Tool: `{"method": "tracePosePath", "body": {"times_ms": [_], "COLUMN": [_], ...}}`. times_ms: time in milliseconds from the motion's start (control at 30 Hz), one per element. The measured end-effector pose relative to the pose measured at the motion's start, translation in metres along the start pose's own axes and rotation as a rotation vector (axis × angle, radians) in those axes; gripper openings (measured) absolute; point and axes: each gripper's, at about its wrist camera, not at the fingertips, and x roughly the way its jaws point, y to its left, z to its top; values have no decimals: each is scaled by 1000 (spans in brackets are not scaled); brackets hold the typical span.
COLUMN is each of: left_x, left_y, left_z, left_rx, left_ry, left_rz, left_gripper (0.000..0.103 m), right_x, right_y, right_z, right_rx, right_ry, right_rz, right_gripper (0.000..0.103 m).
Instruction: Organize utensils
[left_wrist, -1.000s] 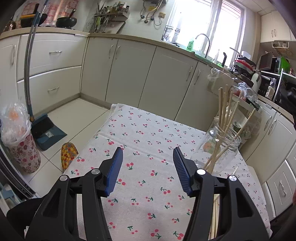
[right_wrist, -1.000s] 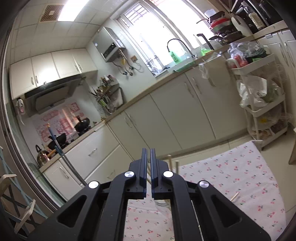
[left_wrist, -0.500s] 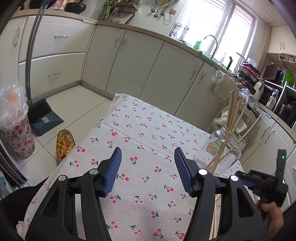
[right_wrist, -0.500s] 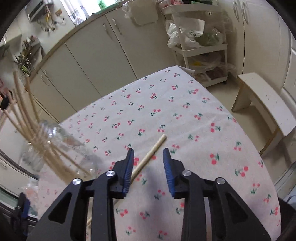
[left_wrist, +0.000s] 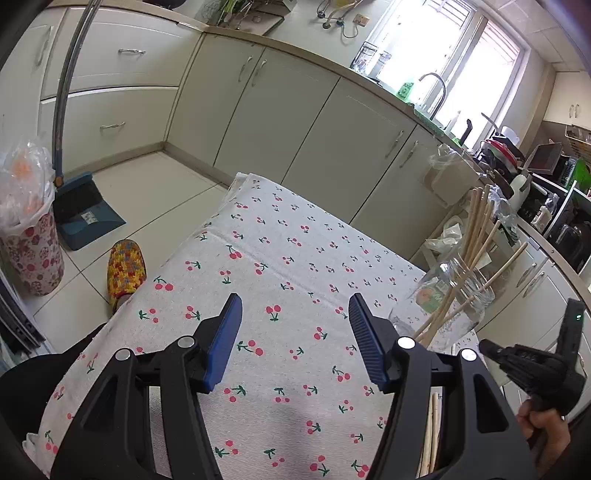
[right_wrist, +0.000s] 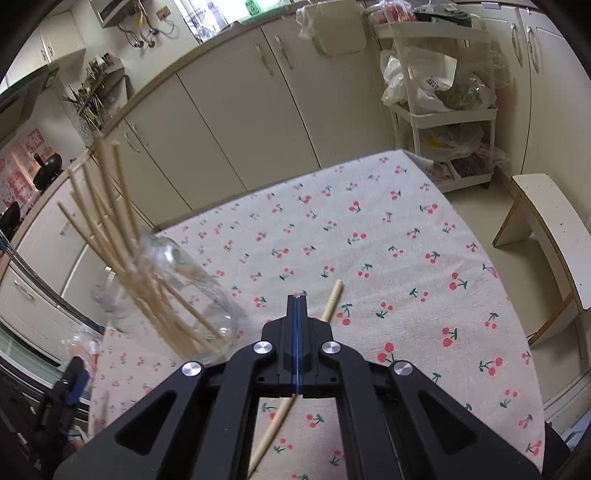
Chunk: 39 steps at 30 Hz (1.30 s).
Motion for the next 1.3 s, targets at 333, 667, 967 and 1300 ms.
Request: {"method": "tracePosePath", "body": {"times_ms": [333, 667, 967, 1300], "left_x": [1, 4, 5, 7], "left_y": [1, 2, 3, 5], "left_z": [0, 0, -1, -2], "left_rx": [-11, -18, -21, -29], "left_ry": [3, 14, 16, 20], "left_rz": [-8, -23, -19, -29], "left_gripper": [58, 59, 59, 59], "right_x": [55, 34, -5, 53], "right_y": [12, 14, 18, 14], "right_z": [-2, -12, -5, -4], "right_rx": [-65, -122, -74, -122], "right_ry": [124, 42, 1, 93], "right_rz": [-234, -106, -40, -252], "right_gripper": [1, 0, 11, 30]}}
